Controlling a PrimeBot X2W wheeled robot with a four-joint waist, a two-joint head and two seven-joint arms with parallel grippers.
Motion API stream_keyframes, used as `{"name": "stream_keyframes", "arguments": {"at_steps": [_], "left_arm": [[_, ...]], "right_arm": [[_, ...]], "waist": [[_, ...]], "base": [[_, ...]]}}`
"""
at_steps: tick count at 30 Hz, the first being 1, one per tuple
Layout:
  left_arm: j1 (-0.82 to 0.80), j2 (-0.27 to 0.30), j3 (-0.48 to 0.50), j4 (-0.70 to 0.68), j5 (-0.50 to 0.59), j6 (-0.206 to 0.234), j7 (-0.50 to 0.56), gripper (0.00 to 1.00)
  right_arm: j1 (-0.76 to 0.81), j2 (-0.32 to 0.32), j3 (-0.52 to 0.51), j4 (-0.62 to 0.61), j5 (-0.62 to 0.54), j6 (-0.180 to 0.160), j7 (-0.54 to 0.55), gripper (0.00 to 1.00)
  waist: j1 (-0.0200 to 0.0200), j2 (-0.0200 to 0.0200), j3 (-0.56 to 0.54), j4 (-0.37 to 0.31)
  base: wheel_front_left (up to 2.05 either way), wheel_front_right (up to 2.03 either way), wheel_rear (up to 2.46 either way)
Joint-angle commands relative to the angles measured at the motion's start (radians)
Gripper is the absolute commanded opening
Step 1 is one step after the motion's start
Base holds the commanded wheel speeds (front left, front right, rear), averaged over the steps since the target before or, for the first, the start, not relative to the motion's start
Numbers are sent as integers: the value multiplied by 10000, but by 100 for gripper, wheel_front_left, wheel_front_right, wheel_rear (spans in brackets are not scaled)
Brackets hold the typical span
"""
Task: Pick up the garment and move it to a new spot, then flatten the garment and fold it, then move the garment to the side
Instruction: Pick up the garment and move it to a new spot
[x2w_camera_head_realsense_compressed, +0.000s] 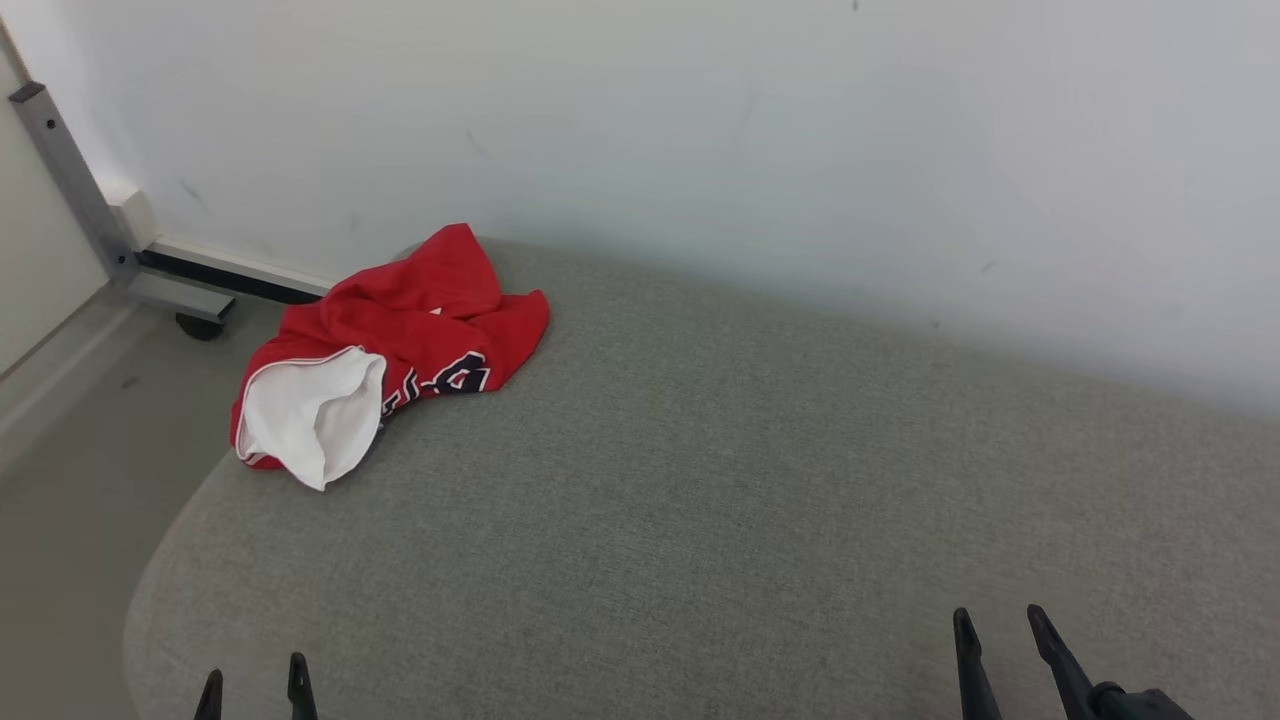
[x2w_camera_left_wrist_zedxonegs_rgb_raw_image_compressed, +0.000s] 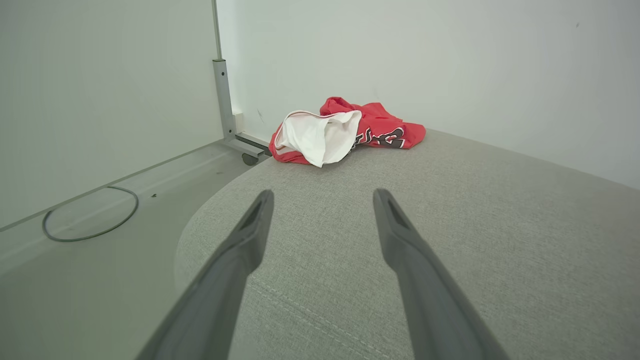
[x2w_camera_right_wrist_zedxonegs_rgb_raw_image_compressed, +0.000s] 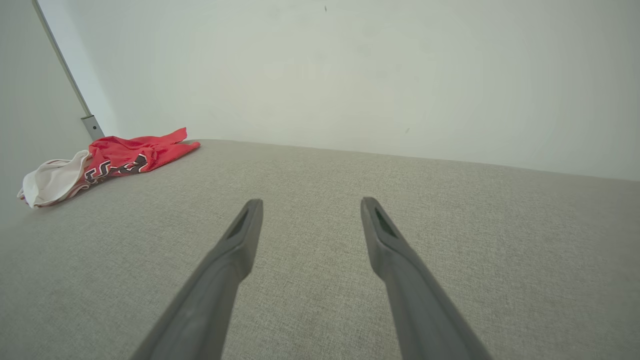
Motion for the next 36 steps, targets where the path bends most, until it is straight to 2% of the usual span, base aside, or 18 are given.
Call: {"name": "stream_keyframes", "arguments": {"at_steps": [1, 17, 21, 25, 30, 36], "left_arm": [[148, 64, 45, -53, 52, -40, -32, 100], [-267, 116, 93, 339, -209, -243, -32, 100], [-1158, 102, 108, 501, -822, -397, 509, 100], [-2525, 126, 250, 356, -1581, -416, 1557, 100], [-4730, 324, 876, 503, -2642, 230, 3694, 100], [-7310, 848, 1430, 661, -3979, 665, 6209, 100]], "right_arm": [[-22, 17, 21, 34, 51, -28, -39, 100], [-17, 29, 167, -40, -64, -28, -47, 100], [-29, -87, 147, -212, -101, -28, -45, 100], [-362, -384, 240, -637, -200, -28, 146, 100], [-881, -796, 468, -1219, -259, -28, 442, 100], [-1710, -1362, 910, -2088, -357, -28, 845, 100]], "waist": [[0, 0, -40, 503], [0, 0, 212, 1113], [0, 0, 542, 1203], [0, 0, 1358, 1178], [0, 0, 2697, 894], [0, 0, 4669, 263]], "base": [[0, 0, 0], [0, 0, 0], [0, 0, 0], [0, 0, 0], [0, 0, 0], [0, 0, 0]]}}
